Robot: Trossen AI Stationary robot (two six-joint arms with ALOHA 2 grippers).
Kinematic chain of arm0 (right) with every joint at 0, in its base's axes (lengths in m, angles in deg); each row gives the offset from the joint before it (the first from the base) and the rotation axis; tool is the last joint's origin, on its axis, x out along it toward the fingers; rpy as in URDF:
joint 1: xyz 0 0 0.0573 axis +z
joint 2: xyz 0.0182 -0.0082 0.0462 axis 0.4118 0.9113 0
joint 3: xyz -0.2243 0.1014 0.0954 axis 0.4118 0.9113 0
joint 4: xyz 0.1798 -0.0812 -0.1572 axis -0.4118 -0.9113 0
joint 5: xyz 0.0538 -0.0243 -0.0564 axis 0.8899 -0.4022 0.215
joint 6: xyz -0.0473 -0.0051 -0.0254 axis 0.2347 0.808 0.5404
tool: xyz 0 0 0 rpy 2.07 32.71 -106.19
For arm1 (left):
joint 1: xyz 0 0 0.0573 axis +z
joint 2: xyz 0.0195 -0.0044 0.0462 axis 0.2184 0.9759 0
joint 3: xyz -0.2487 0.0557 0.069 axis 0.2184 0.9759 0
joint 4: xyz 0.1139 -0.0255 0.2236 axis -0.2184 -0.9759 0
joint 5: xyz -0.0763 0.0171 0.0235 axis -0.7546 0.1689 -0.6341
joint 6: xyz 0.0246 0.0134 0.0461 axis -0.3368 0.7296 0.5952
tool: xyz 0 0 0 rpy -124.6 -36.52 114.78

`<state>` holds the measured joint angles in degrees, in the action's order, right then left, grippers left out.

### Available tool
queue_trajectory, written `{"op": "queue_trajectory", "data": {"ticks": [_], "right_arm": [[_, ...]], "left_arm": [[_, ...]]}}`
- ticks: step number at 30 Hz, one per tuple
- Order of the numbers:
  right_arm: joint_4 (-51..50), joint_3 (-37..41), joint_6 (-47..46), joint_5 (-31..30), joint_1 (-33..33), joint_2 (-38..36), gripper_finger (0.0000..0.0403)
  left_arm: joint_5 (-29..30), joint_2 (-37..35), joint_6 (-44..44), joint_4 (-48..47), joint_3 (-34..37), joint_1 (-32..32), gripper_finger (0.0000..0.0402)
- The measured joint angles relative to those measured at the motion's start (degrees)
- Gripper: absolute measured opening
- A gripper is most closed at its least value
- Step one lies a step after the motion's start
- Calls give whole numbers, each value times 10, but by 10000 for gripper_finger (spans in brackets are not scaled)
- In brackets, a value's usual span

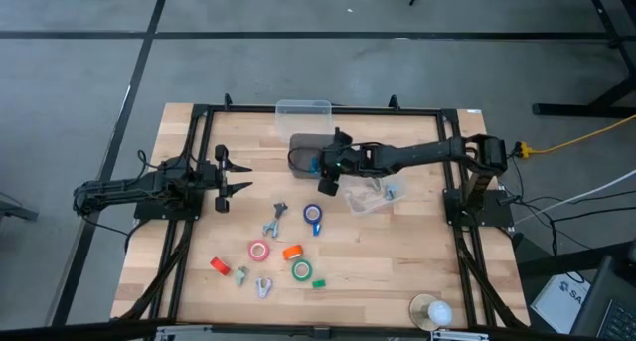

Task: Pick and place Stapler, Stapler remover, tape
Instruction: Put the green stapler into the black bin

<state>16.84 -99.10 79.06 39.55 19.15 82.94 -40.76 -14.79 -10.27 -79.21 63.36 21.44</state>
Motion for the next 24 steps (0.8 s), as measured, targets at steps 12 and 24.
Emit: {"op": "queue_trajectory", "data": {"ticks": [12,24], "right_arm": [[64,0,34,-1,68,0,174],[91,0,31,-1,148,0,168]], "left_arm": [[0,0,0,0,0,0,169],[0,0,0,0,0,0,169]]}}
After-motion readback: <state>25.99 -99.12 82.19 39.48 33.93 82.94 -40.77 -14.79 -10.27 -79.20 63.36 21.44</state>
